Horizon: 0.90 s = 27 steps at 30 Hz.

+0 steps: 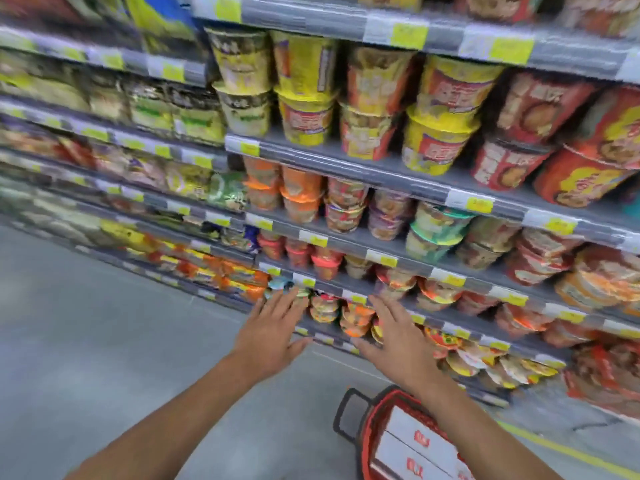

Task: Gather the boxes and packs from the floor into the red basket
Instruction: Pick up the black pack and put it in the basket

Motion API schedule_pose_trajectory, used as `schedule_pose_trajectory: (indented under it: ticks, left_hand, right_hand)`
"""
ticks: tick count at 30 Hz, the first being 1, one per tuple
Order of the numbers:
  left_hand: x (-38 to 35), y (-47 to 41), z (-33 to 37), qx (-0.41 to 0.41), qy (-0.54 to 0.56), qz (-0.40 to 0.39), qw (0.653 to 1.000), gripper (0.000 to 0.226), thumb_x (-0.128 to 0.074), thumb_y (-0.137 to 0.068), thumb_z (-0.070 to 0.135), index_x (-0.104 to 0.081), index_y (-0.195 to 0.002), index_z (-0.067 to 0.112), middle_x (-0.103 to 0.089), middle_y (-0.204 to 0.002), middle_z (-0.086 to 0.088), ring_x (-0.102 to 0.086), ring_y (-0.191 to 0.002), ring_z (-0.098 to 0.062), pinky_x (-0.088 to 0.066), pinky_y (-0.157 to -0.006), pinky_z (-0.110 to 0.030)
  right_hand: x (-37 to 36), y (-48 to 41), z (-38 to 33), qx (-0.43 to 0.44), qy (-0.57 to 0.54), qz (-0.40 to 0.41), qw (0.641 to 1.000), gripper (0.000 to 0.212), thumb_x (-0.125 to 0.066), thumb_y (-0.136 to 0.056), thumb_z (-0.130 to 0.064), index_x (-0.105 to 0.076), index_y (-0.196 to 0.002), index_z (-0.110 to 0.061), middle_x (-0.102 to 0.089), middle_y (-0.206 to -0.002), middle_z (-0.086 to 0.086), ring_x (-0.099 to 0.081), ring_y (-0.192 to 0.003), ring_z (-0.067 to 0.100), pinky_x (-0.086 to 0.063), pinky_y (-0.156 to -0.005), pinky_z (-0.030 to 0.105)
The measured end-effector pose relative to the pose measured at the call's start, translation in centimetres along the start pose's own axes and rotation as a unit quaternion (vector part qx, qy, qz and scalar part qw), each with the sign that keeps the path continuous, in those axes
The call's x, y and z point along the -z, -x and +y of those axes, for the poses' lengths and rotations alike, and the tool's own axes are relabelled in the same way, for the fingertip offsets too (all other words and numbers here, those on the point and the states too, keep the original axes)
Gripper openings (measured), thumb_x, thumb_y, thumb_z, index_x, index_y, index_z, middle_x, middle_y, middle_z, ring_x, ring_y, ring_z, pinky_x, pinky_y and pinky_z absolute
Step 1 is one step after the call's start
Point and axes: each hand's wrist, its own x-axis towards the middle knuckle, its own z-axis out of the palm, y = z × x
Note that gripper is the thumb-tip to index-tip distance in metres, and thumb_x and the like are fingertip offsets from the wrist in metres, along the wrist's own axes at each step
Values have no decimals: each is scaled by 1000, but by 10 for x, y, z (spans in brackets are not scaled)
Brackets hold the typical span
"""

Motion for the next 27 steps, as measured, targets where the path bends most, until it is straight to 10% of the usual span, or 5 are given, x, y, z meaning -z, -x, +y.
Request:
schedule_pose_trajectory:
  ticks: [15,27]
  left_hand:
    - [18,289,-319,284,23,63,957,78,-35,-98,68,-17,-162,29,-12,-171,0,-11,-157,-26,-17,-125,-45]
    - [38,360,-455,425,64,128,894,78,-43,-98,65,-22,-162,25,-15,-171,-3,-13,-157,-28,-19,-124,-48]
  right_hand:
    - [-159,-50,-402,238,-1,-96,966,97,-65,-86,-71,-22,-164,-32,-17,-170,-8,-17,-157,17,-26,-124,42]
    - [-228,-106,-588,345,21,-145,927,99,-65,-86,-71,-22,-164,-28,-17,-172,-5,-17,-158,16,-25,-126,41]
